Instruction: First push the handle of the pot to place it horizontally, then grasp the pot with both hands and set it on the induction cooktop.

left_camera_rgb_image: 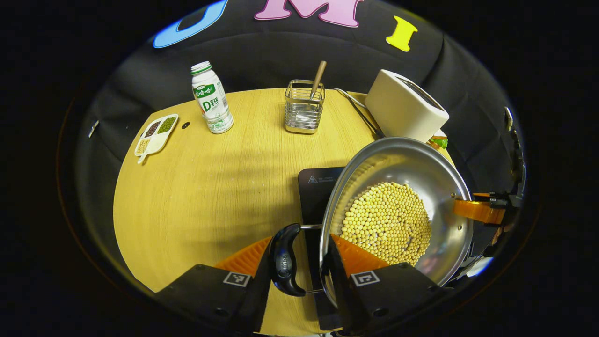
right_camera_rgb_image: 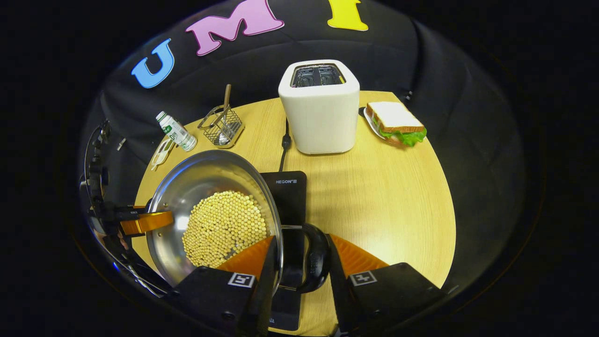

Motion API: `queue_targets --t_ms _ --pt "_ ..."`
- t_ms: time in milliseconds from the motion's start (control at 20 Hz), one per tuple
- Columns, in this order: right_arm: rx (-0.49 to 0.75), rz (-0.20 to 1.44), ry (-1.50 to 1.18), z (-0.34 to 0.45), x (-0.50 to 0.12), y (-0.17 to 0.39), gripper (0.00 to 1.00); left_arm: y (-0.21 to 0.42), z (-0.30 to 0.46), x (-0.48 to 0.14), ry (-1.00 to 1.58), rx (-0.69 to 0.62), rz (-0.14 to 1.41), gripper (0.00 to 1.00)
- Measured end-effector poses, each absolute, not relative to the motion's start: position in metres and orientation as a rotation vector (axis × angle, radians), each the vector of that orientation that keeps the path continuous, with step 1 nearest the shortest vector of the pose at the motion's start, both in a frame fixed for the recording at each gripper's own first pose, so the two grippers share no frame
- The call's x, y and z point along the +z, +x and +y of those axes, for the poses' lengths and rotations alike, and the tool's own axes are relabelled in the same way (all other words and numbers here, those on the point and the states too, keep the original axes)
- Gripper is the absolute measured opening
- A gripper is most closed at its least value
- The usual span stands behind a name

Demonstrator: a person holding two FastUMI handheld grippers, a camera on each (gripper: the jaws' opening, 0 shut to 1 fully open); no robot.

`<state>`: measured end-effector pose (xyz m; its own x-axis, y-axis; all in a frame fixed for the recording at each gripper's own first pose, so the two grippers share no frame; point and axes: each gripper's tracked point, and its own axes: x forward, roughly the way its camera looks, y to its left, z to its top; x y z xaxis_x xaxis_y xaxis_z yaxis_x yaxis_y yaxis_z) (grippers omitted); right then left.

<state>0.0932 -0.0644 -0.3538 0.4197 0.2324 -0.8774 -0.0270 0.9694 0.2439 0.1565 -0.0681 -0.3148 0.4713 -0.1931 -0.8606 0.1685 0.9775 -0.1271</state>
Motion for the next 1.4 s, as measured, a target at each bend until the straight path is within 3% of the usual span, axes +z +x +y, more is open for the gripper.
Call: queue_targets --t_ms 100,200,250,300,350,950,1400 --pt "0.163 1.116 0.221 -0.063 -0.351 0.096 0.62 0.159 -0.072 -0.310 -0.006 -0.239 1.034 0.65" --pt "0.157 1.105 0.226 -0.062 -0.349 0.098 0.73 0.160 -0.071 -0.305 0.046 -0.246 1.023 0.76" --pt "0.153 1.104 0.218 -0.063 -0.350 0.098 0.92 0.161 -0.072 -0.303 0.065 -0.254 1.012 0.84" --pt "0.152 1.106 0.215 -0.063 -0.350 0.096 0.96 0.165 -0.073 -0.300 0.076 -0.254 0.994 0.89" --pt "0.152 1.107 0.216 -0.062 -0.350 0.095 0.97 0.165 -0.074 -0.298 0.078 -0.256 0.981 0.97" --pt "0.107 0.954 0.237 -0.065 -0.305 0.098 0.99 0.153 -0.071 -0.268 0.054 -0.265 0.893 0.97" --pt "0.033 0.657 0.177 -0.084 -0.214 0.109 0.99 0.149 -0.067 -0.176 0.013 -0.241 0.601 0.97"
